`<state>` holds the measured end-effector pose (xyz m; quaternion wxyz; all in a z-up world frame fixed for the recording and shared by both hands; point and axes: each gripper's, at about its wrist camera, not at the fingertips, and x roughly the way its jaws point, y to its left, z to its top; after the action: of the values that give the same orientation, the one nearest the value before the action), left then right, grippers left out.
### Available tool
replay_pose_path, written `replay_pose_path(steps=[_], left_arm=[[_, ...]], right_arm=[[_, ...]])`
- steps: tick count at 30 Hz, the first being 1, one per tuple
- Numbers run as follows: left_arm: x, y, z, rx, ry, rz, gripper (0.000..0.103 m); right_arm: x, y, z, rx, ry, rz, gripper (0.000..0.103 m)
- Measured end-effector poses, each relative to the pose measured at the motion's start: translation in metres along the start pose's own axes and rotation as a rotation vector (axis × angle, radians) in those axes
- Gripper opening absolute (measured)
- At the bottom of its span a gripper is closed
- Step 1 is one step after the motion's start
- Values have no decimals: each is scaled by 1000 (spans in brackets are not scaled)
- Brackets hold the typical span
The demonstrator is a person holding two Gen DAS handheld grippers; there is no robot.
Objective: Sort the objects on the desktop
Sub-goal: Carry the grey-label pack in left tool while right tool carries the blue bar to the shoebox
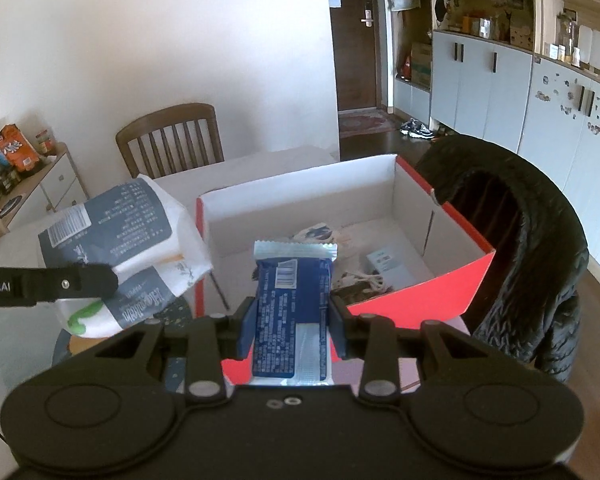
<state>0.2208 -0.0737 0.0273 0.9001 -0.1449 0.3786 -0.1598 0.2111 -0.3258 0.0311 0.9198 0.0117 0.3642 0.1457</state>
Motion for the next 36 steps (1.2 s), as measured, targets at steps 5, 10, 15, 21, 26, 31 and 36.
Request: replay_pose_path(steps=[5,10,15,21,26,31,36], left_arm=[[15,-13,3,19,14,-11,21],[28,-25,9,43,23,-9,21],[42,-35,19,70,32,5,21],[61,-45,27,93,64,25,21],[81,-53,31,115,98,51,21],[106,-55,34,113,151,86,21],[128,-53,39,109,185,117,21]], right_arm=[[5,-17,10,-5,-5,-6,36],[11,-36,23,0,-22,-2,36],[21,-52,34,-3,-23,3,36],[36,-65,47,-13,-10,9,36],[52,-76,55,-18,12,6,36],[69,-83,64,-30,36,50,36],[86,-80,66,-73,92,95,36]])
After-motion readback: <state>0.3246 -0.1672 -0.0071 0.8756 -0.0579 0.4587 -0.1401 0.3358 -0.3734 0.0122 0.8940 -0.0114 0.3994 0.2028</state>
